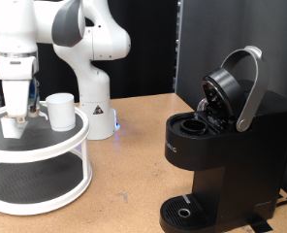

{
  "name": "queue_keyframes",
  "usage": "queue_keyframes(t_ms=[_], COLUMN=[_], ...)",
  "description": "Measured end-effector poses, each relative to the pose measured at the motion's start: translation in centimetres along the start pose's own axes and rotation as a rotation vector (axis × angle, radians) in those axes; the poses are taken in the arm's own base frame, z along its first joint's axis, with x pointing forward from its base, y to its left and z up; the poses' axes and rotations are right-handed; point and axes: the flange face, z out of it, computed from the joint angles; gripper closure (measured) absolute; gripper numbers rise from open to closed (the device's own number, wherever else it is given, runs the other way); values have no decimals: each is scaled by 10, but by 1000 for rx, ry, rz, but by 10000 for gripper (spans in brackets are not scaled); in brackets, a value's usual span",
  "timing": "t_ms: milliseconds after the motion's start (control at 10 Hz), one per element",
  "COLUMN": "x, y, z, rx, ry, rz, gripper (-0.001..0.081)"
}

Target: Make a cup of coffee with the keurig machine

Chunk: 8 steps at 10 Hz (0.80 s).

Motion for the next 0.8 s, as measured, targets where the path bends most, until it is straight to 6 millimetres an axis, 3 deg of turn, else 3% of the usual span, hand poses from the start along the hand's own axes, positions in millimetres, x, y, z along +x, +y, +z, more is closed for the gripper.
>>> queue_keyframes(t_ms=[600,800], x=[0,0], y=[-3,-3], z=[2,2], rx=[6,6], ry=[0,0], rz=[-2,-2], gripper=[793,439])
